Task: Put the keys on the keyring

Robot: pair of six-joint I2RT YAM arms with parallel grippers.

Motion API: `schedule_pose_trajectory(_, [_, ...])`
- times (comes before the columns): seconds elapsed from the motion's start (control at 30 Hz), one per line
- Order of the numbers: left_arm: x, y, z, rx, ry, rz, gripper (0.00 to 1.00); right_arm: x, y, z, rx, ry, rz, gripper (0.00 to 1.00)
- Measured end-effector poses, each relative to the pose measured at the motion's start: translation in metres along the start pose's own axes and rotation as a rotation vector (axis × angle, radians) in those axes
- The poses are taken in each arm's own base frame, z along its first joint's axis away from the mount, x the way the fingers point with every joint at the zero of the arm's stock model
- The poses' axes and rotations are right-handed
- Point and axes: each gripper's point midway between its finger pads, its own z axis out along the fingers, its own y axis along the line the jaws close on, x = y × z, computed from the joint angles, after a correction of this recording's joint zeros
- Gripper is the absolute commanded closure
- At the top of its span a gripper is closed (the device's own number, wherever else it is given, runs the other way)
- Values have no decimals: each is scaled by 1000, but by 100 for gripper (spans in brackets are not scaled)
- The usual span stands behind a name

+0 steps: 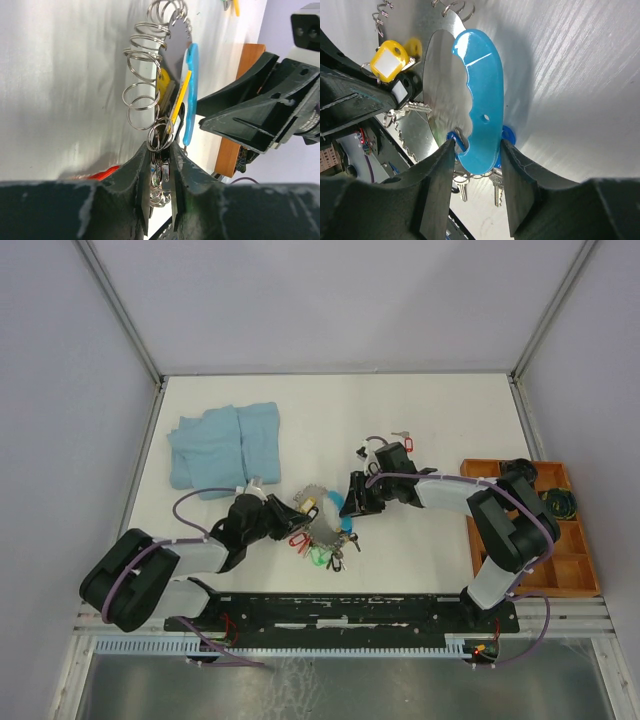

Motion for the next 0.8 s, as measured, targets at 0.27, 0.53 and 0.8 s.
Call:
schedule_pose_trajectory(0.27, [-3, -10, -3, 42, -15, 19, 97, -1, 1, -2, 3, -10, -15, 42])
schedule_pose_trajectory(0.53, [-9, -28, -12, 116, -44, 172, 97, -22, 27, -30, -29, -113, -107, 33])
schedule_pose_trajectory(0.8, [-18, -53, -21, 181, -70, 408, 97, -41, 48, -65, -41, -238, -236, 24])
